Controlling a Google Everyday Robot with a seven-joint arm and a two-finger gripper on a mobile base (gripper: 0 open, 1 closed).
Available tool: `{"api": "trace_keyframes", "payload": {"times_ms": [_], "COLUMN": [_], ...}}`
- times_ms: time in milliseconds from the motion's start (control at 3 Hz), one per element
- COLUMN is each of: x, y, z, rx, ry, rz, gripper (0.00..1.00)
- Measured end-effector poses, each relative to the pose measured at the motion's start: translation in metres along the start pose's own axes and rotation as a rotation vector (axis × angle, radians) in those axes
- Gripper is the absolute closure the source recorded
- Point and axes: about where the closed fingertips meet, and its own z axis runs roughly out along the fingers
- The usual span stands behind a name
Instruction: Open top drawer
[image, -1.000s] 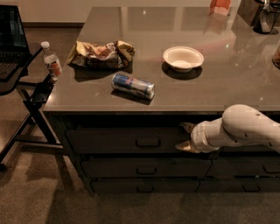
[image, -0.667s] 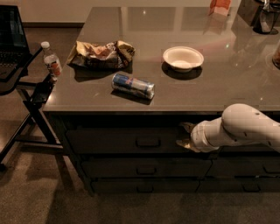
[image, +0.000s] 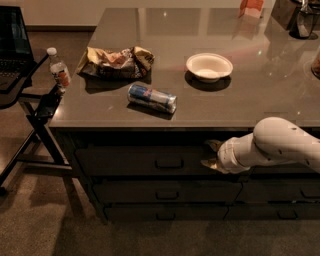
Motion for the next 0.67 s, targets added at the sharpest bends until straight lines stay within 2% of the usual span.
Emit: {"api": "trace_keyframes", "payload": {"times_ms": [667], "x": [-0.0020], "y": [0.0019], "z": [-0.0053], "rx": [-0.003], "ry": [-0.002], "rz": [0.007], "gripper": [1.00]}}
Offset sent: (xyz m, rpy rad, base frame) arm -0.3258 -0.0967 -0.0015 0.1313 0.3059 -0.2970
